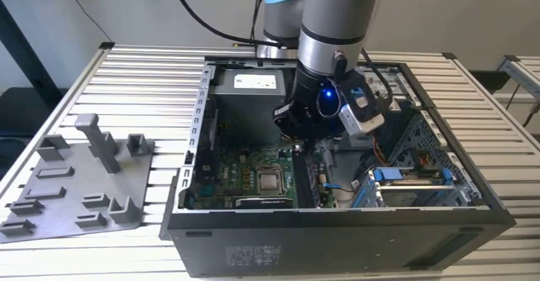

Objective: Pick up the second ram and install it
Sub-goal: 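Insert the second ram into the second slot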

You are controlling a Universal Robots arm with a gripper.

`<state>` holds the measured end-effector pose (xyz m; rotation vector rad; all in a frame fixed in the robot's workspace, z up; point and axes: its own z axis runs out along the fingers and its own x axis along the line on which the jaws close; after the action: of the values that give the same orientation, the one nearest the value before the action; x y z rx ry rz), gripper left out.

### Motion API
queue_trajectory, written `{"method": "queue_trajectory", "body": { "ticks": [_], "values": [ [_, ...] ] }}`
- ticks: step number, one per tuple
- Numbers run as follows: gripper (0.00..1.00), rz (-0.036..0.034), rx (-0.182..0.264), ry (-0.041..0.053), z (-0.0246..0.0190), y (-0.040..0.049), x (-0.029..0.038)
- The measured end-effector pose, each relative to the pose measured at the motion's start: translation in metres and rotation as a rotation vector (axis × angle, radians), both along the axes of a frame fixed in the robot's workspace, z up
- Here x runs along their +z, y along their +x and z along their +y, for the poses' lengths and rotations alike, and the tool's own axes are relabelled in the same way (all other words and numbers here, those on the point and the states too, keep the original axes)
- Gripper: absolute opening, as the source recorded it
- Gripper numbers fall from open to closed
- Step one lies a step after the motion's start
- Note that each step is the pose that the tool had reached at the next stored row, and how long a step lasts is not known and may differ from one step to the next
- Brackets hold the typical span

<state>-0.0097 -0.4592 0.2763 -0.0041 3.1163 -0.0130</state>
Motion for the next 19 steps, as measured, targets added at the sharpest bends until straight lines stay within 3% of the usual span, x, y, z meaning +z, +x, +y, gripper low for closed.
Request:
{"method": "queue_trajectory", "body": {
  "ticks": [10, 14, 19],
  "values": [
    [0.14, 0.0, -0.041, 0.0001, 0.0002, -0.0005, -0.0179],
    [0.14, 0.0001, -0.041, 0.0001, 0.0002, -0.0005, -0.0189],
    [0.14, 0.0, -0.041, 0.0002, 0.0002, -0.001, -0.0277]
  ]
}}
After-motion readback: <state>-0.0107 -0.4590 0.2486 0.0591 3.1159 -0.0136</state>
